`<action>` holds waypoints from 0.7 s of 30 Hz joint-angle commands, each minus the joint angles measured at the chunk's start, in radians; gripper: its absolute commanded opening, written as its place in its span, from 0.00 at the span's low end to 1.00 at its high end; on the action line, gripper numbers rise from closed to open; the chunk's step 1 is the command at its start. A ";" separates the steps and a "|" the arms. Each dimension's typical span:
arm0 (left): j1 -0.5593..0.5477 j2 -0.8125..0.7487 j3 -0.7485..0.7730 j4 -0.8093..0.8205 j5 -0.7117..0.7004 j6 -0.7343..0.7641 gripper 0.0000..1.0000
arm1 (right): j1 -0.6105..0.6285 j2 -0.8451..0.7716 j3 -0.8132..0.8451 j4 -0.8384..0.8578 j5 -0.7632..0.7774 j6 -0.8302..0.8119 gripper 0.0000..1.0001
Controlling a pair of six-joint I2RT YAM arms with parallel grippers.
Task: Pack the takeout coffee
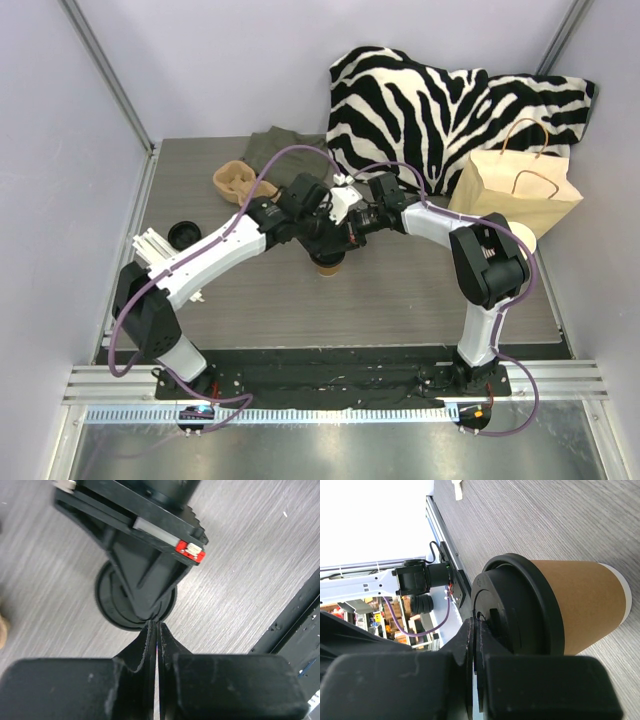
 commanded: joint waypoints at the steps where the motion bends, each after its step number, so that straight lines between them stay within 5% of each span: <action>1: 0.011 -0.034 0.030 -0.016 0.011 0.010 0.05 | 0.006 0.010 -0.016 -0.048 0.115 -0.037 0.01; 21: -0.011 0.055 -0.237 0.180 0.011 -0.008 0.01 | 0.004 0.028 -0.027 -0.031 0.095 -0.025 0.01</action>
